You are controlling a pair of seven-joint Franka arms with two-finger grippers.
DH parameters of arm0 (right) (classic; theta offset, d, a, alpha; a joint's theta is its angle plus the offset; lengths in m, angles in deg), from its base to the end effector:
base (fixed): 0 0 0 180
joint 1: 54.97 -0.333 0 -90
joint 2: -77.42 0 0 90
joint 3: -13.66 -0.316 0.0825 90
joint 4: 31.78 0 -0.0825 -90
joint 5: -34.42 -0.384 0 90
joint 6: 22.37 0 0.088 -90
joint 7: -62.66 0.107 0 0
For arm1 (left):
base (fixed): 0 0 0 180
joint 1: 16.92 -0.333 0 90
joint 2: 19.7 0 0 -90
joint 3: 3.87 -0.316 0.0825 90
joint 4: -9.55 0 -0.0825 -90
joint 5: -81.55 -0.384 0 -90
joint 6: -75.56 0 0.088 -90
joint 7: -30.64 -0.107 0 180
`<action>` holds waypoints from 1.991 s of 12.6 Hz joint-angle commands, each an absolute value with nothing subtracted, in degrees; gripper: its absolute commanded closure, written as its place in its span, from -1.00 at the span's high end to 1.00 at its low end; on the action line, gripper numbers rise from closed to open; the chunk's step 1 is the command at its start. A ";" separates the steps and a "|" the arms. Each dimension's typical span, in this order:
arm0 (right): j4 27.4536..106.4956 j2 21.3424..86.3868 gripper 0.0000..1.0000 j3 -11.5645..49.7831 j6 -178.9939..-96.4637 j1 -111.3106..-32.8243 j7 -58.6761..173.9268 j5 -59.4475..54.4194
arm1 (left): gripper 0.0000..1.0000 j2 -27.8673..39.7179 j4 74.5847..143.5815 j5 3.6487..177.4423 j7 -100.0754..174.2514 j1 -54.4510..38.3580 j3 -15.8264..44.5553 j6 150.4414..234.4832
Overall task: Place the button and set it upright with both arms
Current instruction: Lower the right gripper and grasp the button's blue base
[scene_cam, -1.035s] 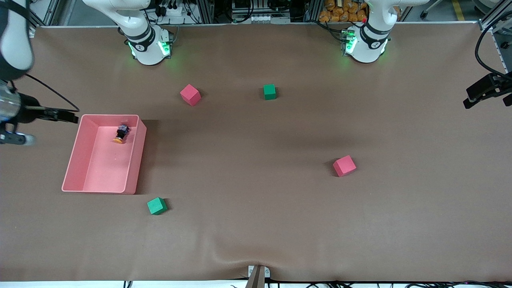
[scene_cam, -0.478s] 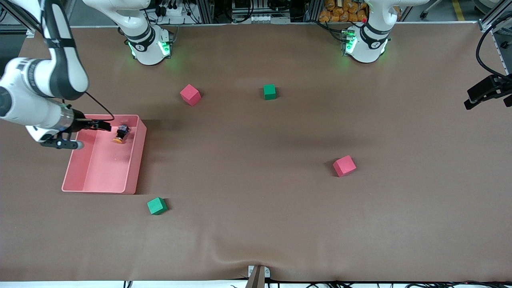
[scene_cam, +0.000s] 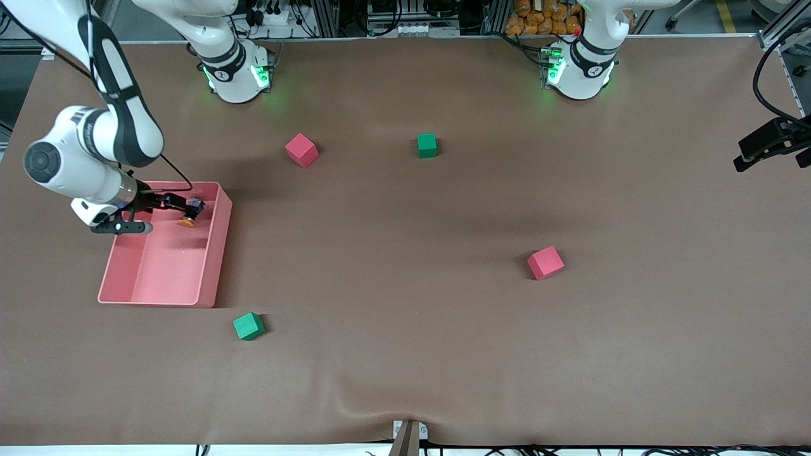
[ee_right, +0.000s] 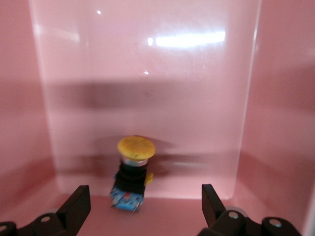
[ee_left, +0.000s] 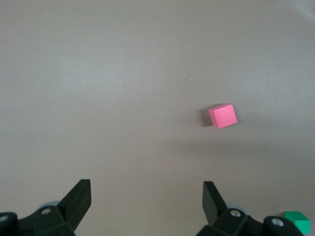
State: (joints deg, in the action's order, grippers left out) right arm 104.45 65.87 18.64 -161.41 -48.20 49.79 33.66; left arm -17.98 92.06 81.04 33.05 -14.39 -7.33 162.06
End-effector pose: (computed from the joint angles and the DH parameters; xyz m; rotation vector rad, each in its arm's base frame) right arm 0.4790 -0.1006 0.2265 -3.1098 -0.0145 0.2341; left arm 0.5578 0.0094 0.6637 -3.1294 -0.0923 -0.0623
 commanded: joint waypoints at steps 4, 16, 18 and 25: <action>112.36 61.77 1.00 17.88 -176.36 -47.67 49.30 34.16 | 1.00 -17.50 91.20 81.55 31.25 -14.90 -7.21 160.99; 112.18 64.50 1.00 17.88 -170.47 -48.29 49.65 34.16 | 1.00 -17.24 91.20 81.64 30.11 -15.08 -7.30 160.90; 112.09 64.32 1.00 17.79 -170.47 -48.38 49.65 34.16 | 1.00 -17.24 91.20 81.64 30.11 -15.08 -7.21 160.90; 112.09 64.06 -1.00 17.79 -169.68 -48.29 48.86 34.16 | 1.00 -17.24 91.28 81.64 30.20 -15.08 -7.30 160.90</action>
State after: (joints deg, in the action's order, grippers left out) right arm 111.24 63.32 17.98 -169.86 -48.40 49.58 33.66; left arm -17.61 92.13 81.04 31.67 -14.59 -7.33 161.92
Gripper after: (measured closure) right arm 0.595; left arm 0.000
